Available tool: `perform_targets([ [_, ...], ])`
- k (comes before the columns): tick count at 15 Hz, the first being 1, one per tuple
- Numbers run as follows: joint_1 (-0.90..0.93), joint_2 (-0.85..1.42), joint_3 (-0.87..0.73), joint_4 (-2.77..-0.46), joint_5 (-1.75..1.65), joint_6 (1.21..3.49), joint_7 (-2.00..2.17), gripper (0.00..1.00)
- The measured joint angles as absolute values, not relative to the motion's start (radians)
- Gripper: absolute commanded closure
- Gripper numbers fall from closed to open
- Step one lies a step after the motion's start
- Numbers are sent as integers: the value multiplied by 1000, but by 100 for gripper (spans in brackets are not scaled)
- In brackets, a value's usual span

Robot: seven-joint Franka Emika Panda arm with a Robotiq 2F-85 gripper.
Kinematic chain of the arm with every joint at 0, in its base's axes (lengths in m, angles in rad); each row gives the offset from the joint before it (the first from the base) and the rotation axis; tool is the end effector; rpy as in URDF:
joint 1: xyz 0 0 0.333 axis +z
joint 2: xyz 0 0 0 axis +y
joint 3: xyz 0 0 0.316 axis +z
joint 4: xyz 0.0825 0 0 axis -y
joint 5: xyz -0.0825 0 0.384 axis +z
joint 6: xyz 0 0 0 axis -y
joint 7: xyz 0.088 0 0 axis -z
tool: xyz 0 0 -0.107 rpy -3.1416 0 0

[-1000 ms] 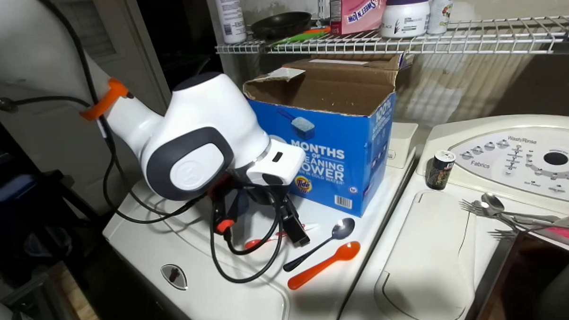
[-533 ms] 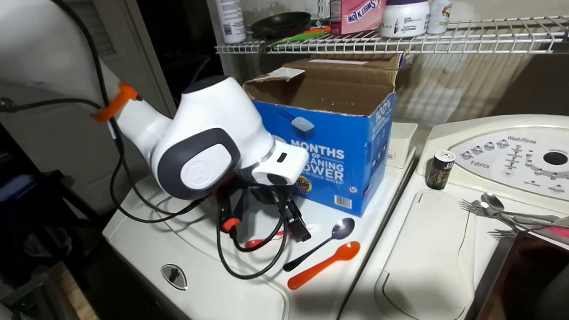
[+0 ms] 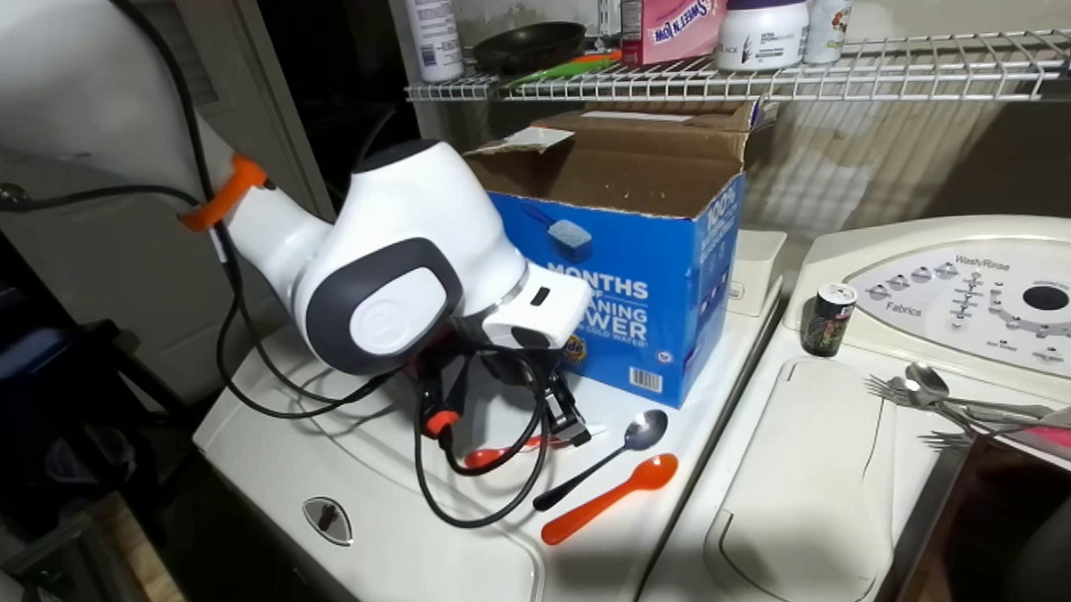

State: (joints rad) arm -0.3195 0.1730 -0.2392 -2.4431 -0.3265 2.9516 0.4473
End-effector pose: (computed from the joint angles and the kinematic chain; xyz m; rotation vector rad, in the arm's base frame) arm 0.4477 -0.2559 0.2671 2.7611 -0.9845 0.4756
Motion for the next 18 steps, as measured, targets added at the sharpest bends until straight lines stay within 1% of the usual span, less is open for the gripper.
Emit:
perform_targets([
  [6,-304,132,-289,-2418,-391,2894,492,95],
  [11,-284,-19,-325,-2385,-611,2776,647,95],
  [14,-291,-118,-301,-2366,-711,2670,742,95],
  [18,-316,-223,-228,-2332,-777,2546,866,95],
])
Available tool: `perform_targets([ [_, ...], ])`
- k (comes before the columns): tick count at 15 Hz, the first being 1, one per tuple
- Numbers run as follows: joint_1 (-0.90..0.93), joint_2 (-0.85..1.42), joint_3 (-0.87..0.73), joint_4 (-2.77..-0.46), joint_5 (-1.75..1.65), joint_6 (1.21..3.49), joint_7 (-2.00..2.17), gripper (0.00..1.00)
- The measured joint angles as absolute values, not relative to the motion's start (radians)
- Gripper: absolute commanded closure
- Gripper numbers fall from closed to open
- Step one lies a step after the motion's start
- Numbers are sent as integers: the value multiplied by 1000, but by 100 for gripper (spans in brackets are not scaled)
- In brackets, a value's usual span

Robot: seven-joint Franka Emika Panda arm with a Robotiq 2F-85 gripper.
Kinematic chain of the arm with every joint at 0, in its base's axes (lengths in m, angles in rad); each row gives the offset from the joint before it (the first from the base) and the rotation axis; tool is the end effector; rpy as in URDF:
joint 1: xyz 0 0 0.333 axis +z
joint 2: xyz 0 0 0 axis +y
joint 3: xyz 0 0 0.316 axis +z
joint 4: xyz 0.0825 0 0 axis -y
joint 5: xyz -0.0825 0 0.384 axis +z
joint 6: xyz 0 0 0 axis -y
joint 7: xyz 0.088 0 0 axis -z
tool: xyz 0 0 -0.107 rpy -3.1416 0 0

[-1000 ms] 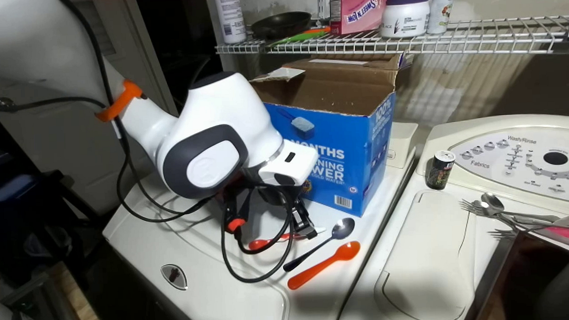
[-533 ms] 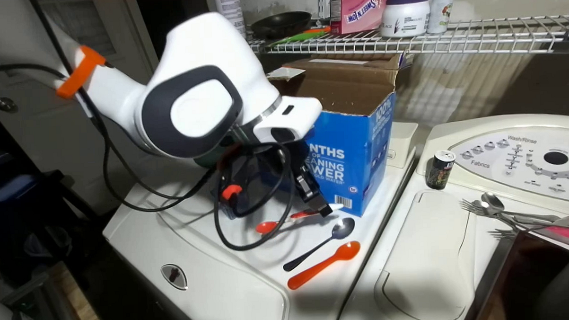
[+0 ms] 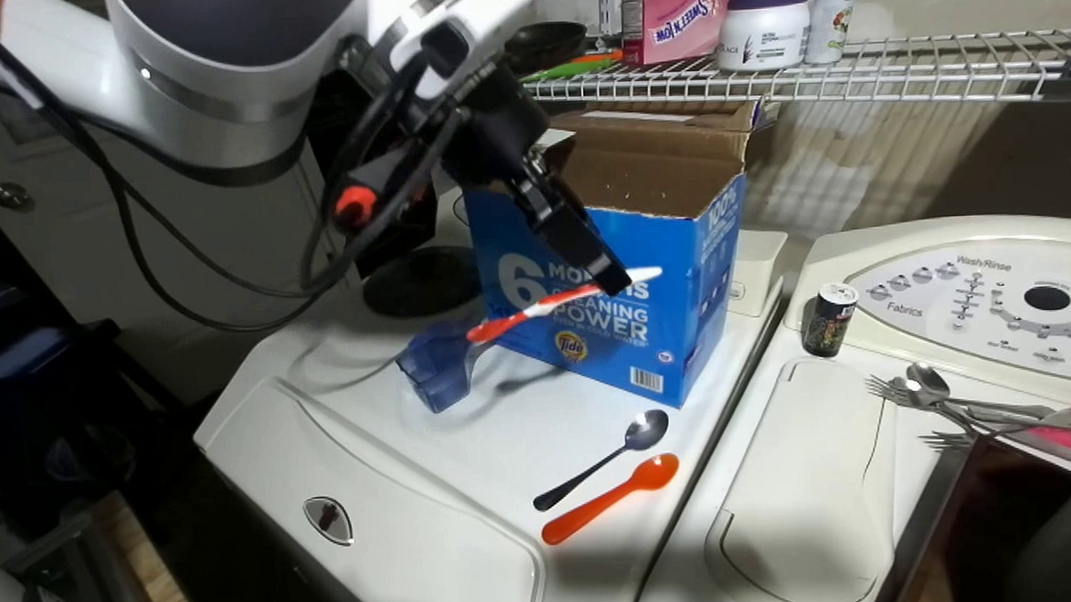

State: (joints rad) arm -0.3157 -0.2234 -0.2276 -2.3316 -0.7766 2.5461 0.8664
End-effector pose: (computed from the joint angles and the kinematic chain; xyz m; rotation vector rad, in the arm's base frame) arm 0.4361 -0.2575 0.4684 2.3855 -1.0897 0.6750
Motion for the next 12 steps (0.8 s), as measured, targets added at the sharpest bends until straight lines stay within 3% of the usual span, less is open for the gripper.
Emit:
perform_targets([
  [9,-331,-253,-118,-2194,-929,2446,1193,95],
  [10,-330,-247,-116,-2175,-941,2436,1224,81],
  [12,-326,-231,-115,-2138,-961,2419,1255,81],
])
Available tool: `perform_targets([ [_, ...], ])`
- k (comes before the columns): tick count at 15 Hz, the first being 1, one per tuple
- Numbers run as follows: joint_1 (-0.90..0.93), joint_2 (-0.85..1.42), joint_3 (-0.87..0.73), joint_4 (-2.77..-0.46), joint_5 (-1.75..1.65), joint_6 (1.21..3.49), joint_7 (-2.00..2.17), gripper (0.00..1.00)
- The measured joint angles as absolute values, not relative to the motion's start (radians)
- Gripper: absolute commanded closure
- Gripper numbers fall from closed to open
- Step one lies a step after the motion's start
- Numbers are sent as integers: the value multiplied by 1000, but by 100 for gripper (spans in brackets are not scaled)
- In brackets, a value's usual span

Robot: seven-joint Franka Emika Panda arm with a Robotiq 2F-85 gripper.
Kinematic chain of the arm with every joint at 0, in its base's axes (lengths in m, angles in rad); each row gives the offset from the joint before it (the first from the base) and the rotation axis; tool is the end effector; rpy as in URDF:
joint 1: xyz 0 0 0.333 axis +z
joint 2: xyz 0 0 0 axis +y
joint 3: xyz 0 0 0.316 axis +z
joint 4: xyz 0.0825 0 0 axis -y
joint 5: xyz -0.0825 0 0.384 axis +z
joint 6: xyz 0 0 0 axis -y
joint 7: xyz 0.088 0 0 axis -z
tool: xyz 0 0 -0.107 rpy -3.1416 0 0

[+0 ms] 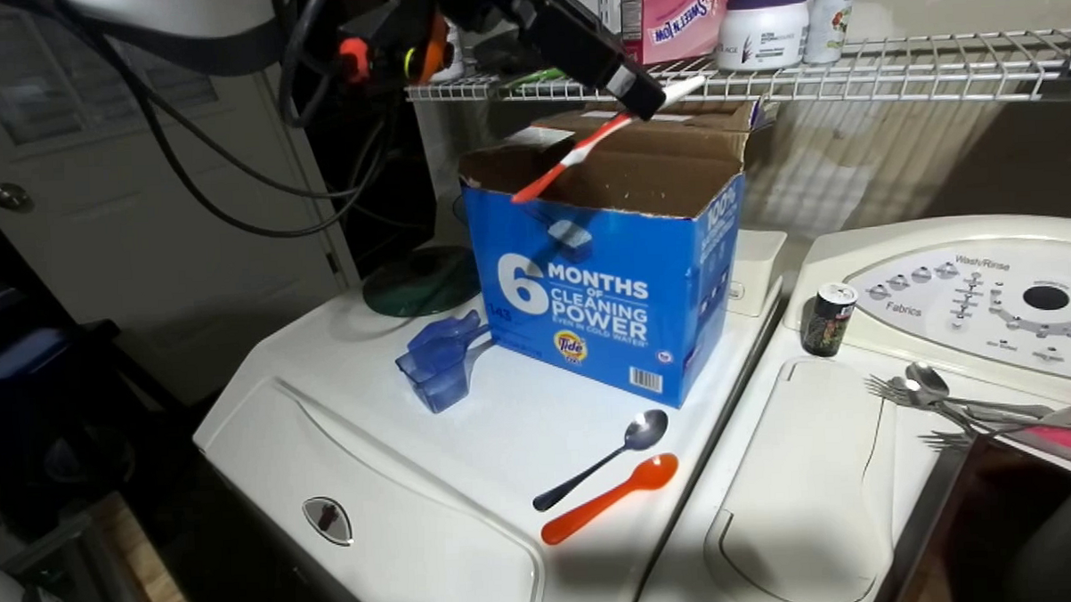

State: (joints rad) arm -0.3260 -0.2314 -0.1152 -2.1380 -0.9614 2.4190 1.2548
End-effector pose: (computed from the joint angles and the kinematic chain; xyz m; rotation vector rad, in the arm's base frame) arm 0.4737 -0.2329 0.5617 2.0760 -1.2980 0.9701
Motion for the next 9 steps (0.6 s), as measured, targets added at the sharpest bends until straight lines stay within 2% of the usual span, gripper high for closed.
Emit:
perform_targets([
  [4,-325,-210,-115,-2114,-965,2417,1264,81],
  [5,-325,-209,-115,-2114,-965,2417,1265,95],
  [9,-320,-205,-126,-2109,-964,2418,1272,95],
])
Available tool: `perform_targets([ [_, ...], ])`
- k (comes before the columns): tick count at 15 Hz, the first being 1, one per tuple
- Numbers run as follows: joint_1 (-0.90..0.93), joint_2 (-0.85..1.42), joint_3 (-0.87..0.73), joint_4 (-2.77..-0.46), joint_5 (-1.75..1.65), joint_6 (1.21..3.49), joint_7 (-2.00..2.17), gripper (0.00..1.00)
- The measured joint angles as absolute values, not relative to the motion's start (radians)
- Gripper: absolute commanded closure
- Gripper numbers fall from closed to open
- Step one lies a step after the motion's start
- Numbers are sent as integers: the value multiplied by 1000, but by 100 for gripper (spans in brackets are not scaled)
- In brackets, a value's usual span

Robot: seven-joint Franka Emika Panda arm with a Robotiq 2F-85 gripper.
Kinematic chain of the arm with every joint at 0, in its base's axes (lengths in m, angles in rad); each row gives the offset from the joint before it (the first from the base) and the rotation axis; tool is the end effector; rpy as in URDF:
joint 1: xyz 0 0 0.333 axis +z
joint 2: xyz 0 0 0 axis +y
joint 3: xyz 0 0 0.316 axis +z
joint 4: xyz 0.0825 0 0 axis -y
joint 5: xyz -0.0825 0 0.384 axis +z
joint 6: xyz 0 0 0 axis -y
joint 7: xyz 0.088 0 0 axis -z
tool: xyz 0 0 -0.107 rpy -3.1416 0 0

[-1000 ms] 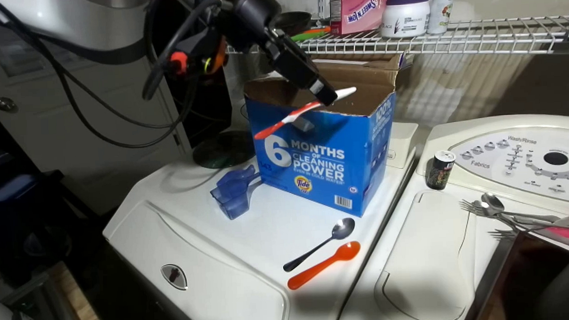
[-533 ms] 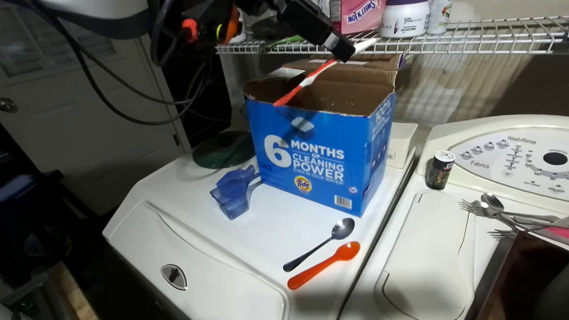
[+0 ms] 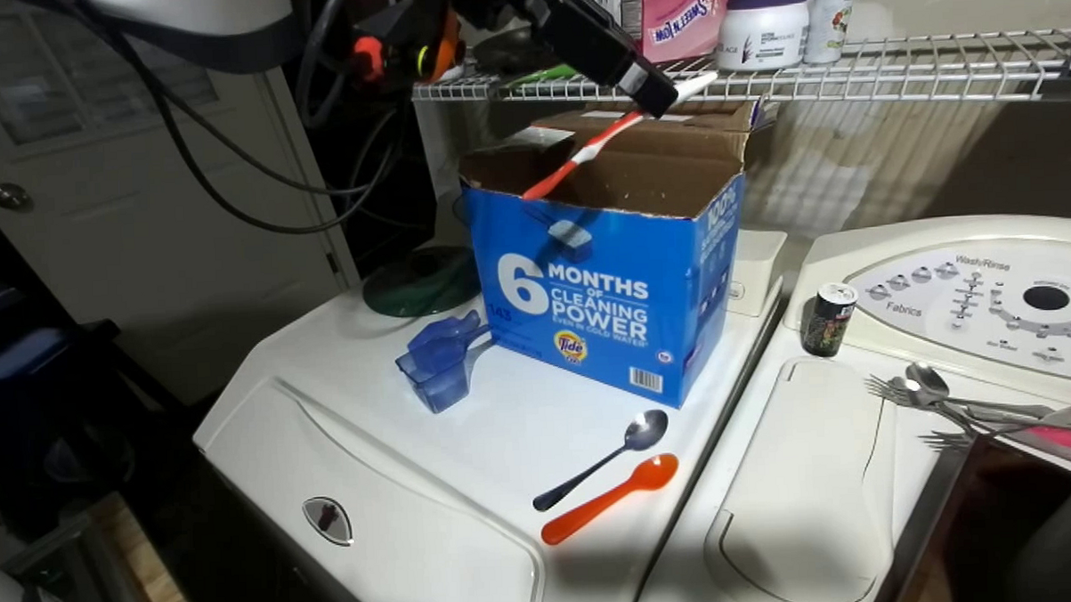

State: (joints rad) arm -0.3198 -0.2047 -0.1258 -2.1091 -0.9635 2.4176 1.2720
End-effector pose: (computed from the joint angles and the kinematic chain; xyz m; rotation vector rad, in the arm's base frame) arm 0.4806 -0.2390 0.5624 2.0611 -1.3200 0.9766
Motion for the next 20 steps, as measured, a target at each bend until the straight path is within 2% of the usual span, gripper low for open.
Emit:
perform_targets([
  [20,-207,182,-150,-1812,-1146,2478,1750,95],
])
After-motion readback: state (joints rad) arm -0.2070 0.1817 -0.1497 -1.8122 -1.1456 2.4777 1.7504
